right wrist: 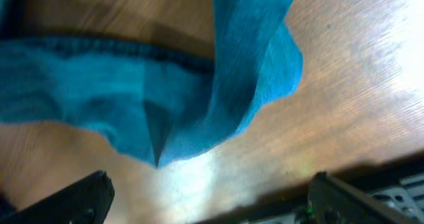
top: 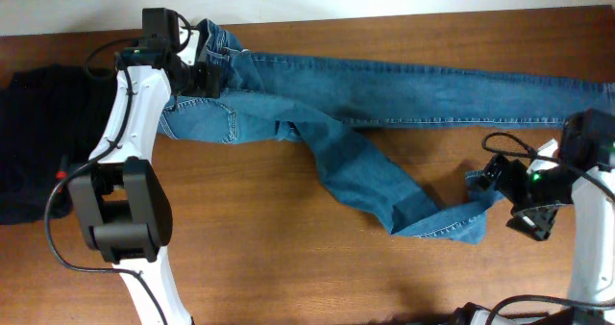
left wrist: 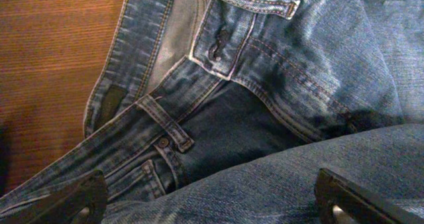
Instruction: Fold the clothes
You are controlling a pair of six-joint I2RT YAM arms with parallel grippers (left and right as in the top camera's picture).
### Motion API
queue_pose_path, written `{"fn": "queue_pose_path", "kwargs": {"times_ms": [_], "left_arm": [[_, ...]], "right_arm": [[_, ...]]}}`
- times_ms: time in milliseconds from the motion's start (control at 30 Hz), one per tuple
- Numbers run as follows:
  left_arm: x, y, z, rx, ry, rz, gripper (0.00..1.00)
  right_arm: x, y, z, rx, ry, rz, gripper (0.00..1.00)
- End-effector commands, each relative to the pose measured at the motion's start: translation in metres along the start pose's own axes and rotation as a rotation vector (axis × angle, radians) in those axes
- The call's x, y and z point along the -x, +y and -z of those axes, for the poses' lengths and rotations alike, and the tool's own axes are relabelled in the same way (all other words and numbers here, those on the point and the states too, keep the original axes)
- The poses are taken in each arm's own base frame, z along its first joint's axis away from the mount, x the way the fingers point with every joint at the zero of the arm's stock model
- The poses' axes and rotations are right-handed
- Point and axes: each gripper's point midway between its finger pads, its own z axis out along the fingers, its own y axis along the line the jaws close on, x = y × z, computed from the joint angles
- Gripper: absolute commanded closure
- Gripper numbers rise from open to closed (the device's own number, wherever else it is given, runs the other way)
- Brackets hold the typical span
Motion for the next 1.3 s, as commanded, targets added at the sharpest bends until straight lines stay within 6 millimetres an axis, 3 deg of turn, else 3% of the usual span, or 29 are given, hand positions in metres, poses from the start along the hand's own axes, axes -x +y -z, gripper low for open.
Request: {"fn": "queue_pose_path", "kwargs": {"times_ms": [0,233,367,533,667,900,933,1000,1033,1067,1133,1267], "left_arm": [[0.003,-0.002,0.001,-0.011,-0.007,-0.017,0.01],[0.003,-0.002,0.001,-0.011,-0.007,-0.017,0.01],[0.003,-0.002,0.001,-0.011,-0.007,-0.017,0.01],[0.003,-0.002,0.001,-0.011,-0.007,-0.017,0.01],[0.003,-0.002,0.001,-0.011,-0.007,-0.017,0.01],[0.003,-0.002,0.001,-0.011,-0.007,-0.017,0.01],[0.003,-0.002,0.001,-0.011,-0.007,-0.017,0.01],[0.003,-0.002,0.001,-0.011,-0.007,-0.017,0.01],[0.003,-0.002,0.001,-0.011,-0.007,-0.017,0.01],[0.003,-0.002,0.001,-0.011,-0.007,-0.017,0.01],[0.003,-0.002,0.001,-0.011,-0.007,-0.017,0.01],[0.003,-0.002,0.001,-0.011,-0.007,-0.017,0.01]], "right_arm": [[0.004,-0.006,-0.011,-0.017,-0.013,-0.048,0.01],[0.011,-0.009,-0.020,-0.021,-0.039,-0.047,0.04],[0.017,-0.025,-0.020,-0.113,-0.074,-0.110,0.06],[0.022,-0.023,-0.020,-0.103,-0.093,-0.105,0.14],[0.022,-0.024,-0.023,-0.101,-0.096,-0.130,0.14],[0.019,-0.029,-0.042,-0.092,-0.083,-0.177,0.16],[0.019,-0.029,-0.043,-0.091,-0.086,-0.176,0.19],[0.021,-0.029,-0.043,-0.088,-0.095,-0.173,0.40],[0.023,-0.028,-0.043,-0.087,-0.101,-0.172,0.59],[0.024,-0.028,-0.043,-0.085,-0.106,-0.167,0.83],[0.026,-0.027,-0.043,-0.083,-0.114,-0.158,0.96],[0.033,-0.025,-0.039,-0.084,-0.138,-0.077,0.96]]}}
